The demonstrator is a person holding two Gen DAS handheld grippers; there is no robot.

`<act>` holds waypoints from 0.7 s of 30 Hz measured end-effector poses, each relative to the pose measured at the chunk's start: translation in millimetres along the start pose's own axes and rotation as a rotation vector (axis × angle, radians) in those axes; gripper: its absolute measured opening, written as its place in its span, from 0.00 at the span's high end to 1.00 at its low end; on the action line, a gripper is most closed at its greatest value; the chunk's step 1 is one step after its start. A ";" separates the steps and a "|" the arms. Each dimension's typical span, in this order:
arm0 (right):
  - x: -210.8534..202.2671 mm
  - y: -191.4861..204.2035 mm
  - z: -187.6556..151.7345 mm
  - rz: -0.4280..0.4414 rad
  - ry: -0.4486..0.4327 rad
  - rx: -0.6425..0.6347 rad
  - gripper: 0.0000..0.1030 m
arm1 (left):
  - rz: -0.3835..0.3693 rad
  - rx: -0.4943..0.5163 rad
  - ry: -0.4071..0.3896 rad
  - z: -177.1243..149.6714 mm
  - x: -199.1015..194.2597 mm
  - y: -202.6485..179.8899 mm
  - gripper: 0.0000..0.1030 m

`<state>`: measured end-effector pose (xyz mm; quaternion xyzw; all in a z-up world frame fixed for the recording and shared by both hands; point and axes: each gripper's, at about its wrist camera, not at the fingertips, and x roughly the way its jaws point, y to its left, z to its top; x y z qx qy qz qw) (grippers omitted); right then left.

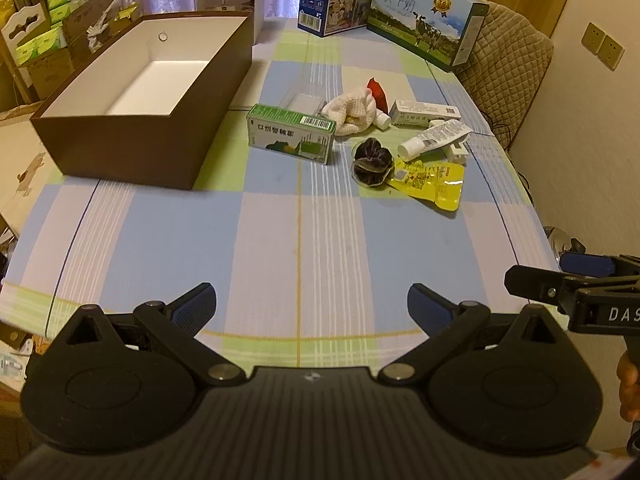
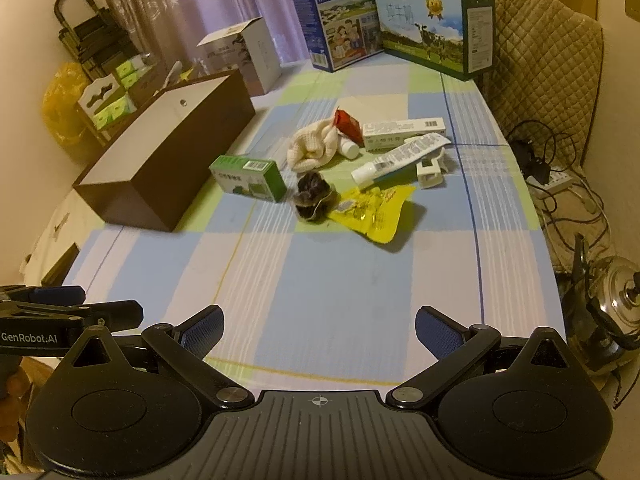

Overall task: Organize objects
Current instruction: 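Move both tools toward the green box and yellow packet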

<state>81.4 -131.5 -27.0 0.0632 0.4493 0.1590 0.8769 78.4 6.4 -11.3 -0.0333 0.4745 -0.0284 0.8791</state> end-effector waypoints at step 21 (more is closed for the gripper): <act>47.7 -25.4 28.6 0.001 0.006 0.112 0.05 | -0.016 0.047 0.052 46.6 53.2 12.1 0.02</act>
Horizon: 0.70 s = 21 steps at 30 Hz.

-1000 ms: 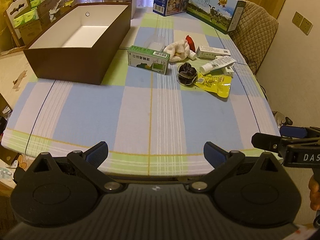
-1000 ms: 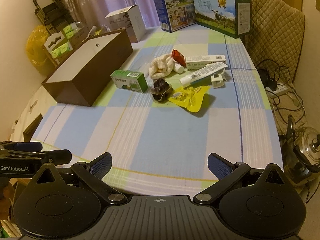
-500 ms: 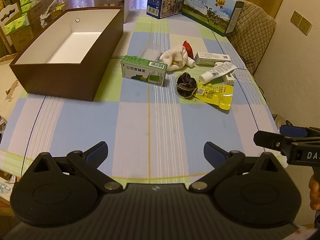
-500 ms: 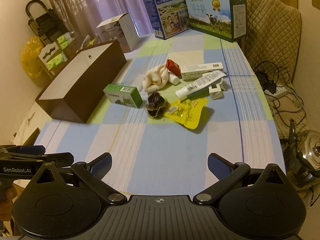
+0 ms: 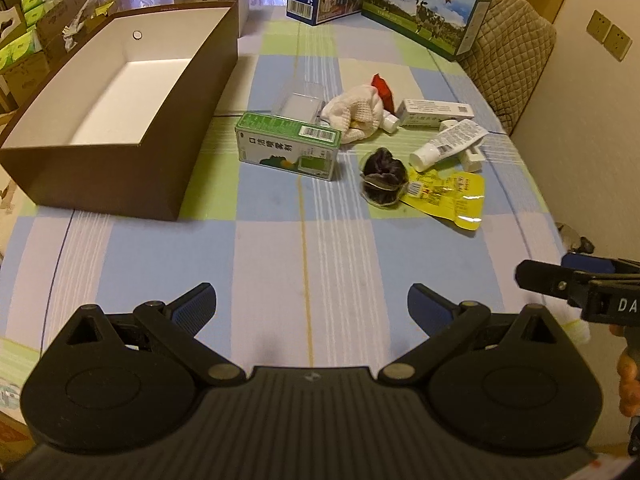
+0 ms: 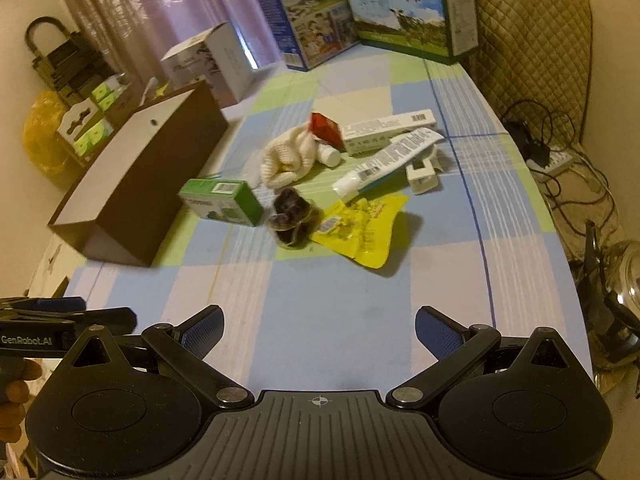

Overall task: Organize objects
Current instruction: 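Move both tools toward the green box and yellow packet, then grasp the green medicine box with the left tool while the right tool grasps the yellow packet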

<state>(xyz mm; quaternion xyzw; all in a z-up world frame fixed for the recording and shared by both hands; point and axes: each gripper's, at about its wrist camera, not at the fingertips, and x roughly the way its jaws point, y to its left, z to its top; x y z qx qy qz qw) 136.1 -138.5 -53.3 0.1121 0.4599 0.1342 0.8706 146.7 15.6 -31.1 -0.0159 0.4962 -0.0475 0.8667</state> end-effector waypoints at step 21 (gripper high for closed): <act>35.3 -61.2 24.9 -0.128 -0.008 0.233 0.24 | -0.004 -0.101 0.021 92.9 89.9 7.0 0.02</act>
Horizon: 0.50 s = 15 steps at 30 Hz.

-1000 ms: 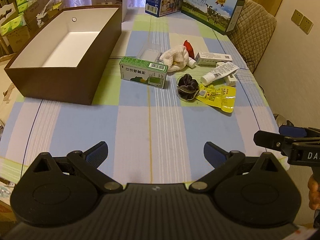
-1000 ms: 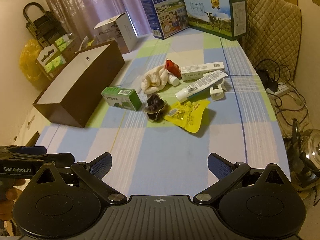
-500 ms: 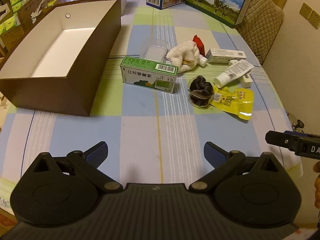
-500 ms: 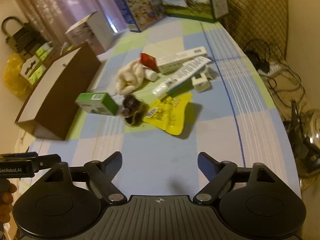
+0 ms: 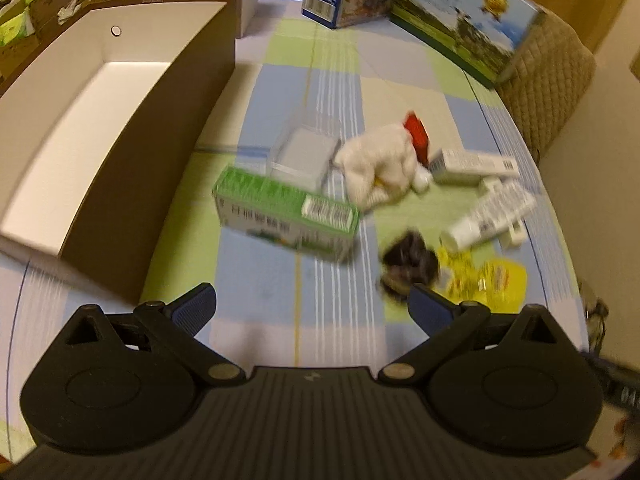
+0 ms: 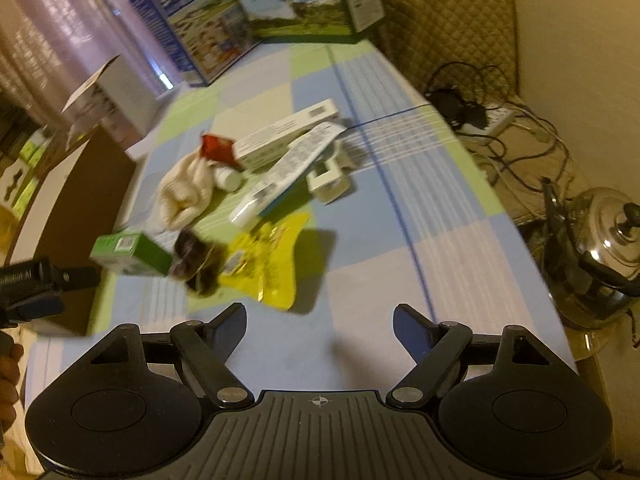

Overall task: Organize objects
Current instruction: 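Grasp the green medicine box with the left tool while the right tool grasps the yellow packet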

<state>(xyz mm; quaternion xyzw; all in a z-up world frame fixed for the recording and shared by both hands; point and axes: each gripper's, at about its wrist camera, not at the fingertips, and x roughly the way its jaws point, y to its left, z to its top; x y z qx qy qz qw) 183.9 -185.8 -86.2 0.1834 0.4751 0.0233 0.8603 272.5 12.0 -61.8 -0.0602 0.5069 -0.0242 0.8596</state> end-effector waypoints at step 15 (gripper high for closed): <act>12.1 -12.4 18.4 -0.036 -0.034 0.131 0.24 | 0.060 -0.121 0.081 60.4 82.8 19.7 0.05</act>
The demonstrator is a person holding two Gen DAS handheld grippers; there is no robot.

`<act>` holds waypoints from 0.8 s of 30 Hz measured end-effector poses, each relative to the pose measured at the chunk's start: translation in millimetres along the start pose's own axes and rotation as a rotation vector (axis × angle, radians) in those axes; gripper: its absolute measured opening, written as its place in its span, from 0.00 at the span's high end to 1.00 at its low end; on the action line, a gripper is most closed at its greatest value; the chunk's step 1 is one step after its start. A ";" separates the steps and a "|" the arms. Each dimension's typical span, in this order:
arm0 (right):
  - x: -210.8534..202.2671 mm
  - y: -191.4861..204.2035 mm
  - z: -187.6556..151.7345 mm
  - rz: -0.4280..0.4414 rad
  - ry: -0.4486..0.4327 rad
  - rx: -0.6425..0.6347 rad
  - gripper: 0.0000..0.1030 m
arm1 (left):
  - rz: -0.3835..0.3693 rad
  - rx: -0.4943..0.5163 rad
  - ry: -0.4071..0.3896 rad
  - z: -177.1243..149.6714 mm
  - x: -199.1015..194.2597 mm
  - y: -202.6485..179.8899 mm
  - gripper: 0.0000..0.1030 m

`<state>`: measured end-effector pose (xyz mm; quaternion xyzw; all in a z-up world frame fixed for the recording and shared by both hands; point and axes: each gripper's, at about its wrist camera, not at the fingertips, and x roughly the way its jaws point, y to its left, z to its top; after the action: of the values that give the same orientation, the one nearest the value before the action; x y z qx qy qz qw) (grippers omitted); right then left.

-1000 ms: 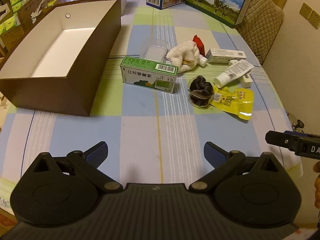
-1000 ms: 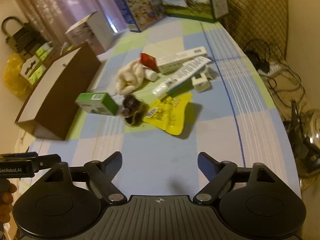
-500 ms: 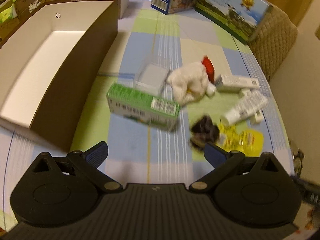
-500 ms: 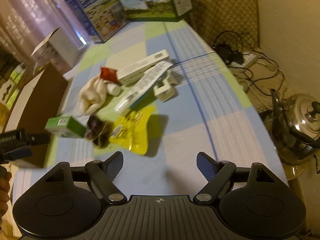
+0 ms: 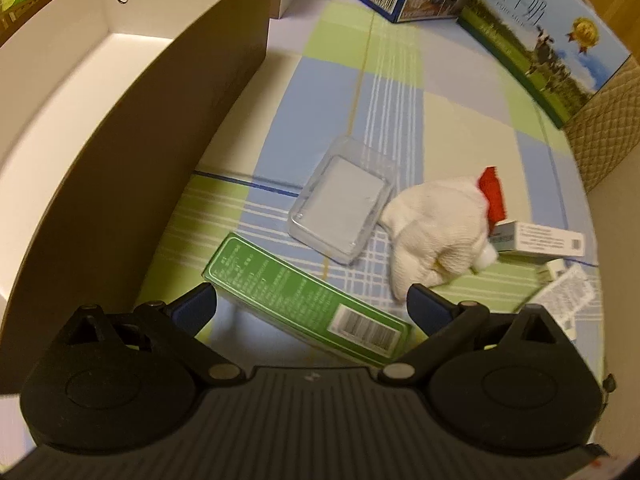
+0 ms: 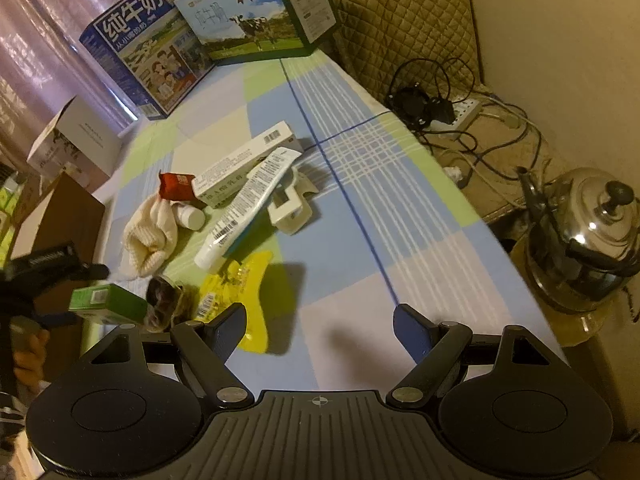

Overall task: Organize objects
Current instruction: 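Grasp the green medicine box with the left tool while the right tool grasps the yellow packet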

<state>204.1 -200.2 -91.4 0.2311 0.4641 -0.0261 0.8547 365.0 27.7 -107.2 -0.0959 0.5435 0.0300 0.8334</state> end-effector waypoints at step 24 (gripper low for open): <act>82.0 43.6 3.1 0.150 0.055 -0.073 0.49 | 0.005 0.381 0.012 -43.6 -6.1 11.4 0.72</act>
<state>264.4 -148.7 -139.8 0.2347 0.4694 0.0611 0.8491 321.5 30.9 -120.1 0.0650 0.5445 -0.0720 0.8331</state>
